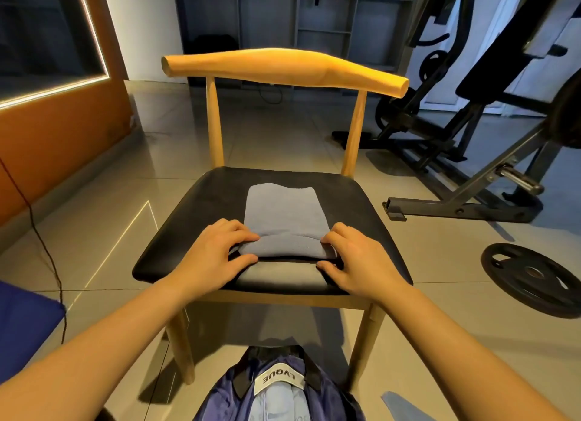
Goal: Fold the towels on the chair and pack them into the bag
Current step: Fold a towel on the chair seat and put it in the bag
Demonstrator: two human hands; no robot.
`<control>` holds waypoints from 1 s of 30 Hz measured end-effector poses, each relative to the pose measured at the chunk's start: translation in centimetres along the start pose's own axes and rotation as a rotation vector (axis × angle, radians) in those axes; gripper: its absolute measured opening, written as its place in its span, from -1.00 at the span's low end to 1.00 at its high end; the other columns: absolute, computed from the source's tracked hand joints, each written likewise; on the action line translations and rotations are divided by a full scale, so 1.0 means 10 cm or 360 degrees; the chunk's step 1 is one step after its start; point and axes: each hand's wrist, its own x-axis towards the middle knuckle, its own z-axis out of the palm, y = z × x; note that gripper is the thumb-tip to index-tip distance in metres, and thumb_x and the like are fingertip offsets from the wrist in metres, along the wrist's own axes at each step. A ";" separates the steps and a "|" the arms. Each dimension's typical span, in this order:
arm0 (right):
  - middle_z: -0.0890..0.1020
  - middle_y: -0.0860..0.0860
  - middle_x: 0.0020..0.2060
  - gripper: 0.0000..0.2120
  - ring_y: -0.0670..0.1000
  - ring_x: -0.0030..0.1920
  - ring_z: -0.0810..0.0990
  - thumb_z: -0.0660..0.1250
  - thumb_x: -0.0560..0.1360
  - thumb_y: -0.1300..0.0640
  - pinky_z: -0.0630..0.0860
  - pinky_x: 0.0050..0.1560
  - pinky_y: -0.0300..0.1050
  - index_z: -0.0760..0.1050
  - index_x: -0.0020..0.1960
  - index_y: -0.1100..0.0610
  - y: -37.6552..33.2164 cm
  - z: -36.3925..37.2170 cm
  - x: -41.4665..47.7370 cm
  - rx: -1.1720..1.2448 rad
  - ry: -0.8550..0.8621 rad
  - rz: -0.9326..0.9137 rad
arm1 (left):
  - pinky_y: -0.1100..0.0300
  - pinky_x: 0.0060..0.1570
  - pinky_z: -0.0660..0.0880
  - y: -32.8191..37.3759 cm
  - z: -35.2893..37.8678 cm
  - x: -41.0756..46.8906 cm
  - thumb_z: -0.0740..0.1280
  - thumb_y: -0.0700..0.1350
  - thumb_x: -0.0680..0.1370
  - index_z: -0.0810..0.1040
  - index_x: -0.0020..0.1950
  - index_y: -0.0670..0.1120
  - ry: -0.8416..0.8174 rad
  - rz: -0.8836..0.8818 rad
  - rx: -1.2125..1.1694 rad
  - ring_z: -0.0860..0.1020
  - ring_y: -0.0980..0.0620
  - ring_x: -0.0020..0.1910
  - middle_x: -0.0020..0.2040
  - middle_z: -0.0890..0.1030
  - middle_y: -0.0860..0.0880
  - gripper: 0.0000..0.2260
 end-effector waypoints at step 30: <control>0.55 0.07 -0.18 -0.74 -0.04 -0.17 0.50 0.28 0.64 -0.03 0.46 -0.12 -0.02 0.56 -0.07 0.13 0.06 -0.13 0.16 0.0646 -0.0267 0.0302 | 0.24 0.04 0.46 0.06 -0.04 0.06 0.31 0.15 0.62 0.58 0.18 0.16 -0.0117 -0.0375 -0.0353 0.51 0.14 0.06 0.04 0.56 0.13 -0.81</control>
